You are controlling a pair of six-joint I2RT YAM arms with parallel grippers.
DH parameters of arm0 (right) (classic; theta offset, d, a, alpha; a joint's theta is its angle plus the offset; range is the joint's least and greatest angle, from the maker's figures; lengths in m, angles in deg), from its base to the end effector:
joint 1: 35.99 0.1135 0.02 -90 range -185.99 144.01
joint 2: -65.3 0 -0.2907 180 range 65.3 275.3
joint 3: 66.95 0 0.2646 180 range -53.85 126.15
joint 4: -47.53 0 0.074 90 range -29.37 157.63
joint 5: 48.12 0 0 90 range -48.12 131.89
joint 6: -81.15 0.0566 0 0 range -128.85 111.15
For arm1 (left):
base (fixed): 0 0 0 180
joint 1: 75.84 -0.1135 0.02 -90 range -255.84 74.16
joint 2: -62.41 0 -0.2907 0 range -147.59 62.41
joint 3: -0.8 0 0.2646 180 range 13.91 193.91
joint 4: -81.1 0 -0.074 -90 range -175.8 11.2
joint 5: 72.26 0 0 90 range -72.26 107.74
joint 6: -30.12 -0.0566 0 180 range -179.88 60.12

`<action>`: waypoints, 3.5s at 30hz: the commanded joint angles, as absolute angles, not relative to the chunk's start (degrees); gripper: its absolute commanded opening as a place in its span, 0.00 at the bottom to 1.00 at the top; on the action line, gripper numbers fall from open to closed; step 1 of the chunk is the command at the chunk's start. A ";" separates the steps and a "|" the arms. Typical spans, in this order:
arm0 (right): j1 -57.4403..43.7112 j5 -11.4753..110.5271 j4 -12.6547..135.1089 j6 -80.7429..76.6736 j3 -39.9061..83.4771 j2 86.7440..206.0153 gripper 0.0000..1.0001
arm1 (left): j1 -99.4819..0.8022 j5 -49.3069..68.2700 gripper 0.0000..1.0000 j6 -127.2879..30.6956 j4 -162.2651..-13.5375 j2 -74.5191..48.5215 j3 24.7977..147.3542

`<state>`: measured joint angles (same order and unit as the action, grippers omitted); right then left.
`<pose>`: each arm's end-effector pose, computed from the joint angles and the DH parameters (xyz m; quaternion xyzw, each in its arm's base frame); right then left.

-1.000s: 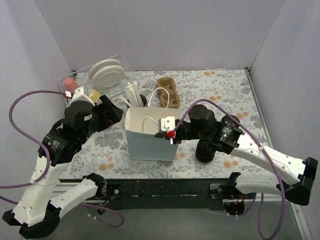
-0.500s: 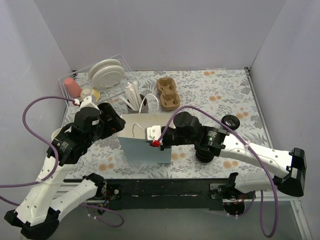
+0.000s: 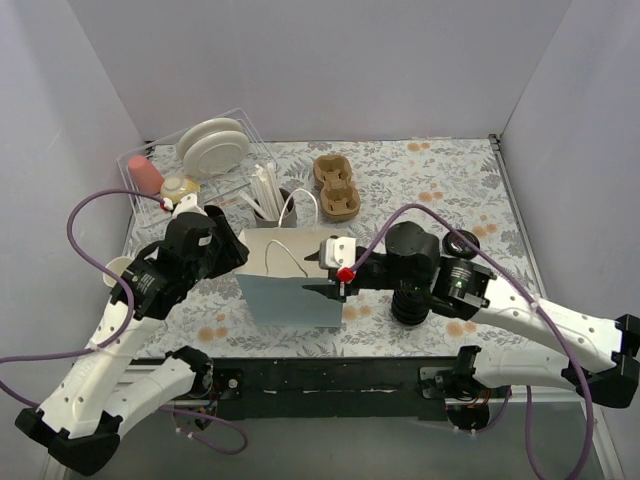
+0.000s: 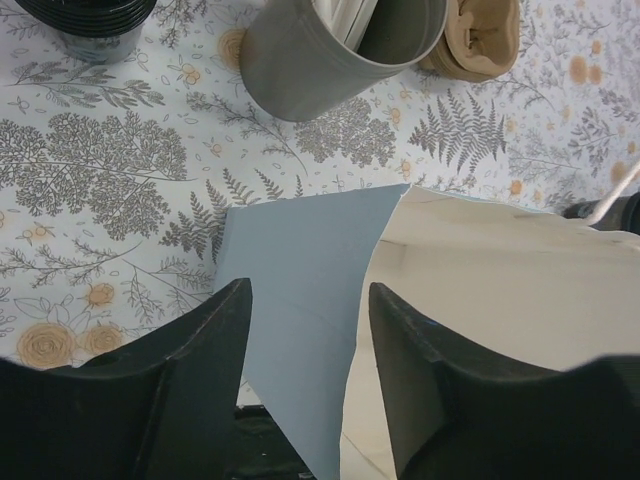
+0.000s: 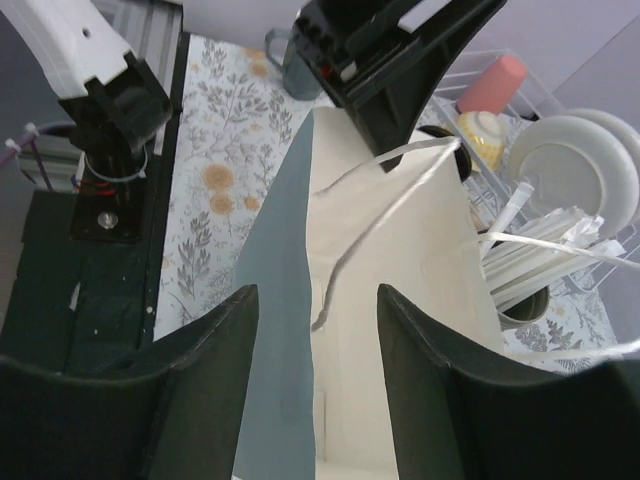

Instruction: Pack the takeout coffee

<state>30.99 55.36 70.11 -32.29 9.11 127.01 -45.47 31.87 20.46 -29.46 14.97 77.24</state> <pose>0.0920 0.2502 0.4166 -0.5870 0.4744 0.3235 0.5708 0.1389 -0.0654 0.3723 -0.4273 0.7949 -0.2787 0.3283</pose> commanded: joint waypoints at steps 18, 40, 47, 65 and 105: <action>2.61 30.18 68.54 -9.29 26.92 139.02 0.60 | -45.52 27.59 0.68 13.69 -32.18 16.79 78.95; -6.46 42.85 78.82 2.93 58.12 192.03 0.59 | -45.52 27.34 0.79 18.61 -29.90 23.47 79.82; -6.02 39.78 79.88 2.58 58.21 193.18 0.54 | -45.52 27.49 0.83 17.21 -30.95 23.82 78.16; -6.11 34.68 83.48 2.49 68.14 198.45 0.57 | -45.43 30.05 0.84 18.08 -31.48 25.06 77.01; -5.14 30.54 79.80 2.49 63.93 195.38 0.30 | -45.52 30.40 0.85 18.43 -31.31 24.97 77.54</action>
<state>-5.10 31.47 81.58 4.32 63.62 200.15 -45.47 29.38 18.56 -31.82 24.72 76.47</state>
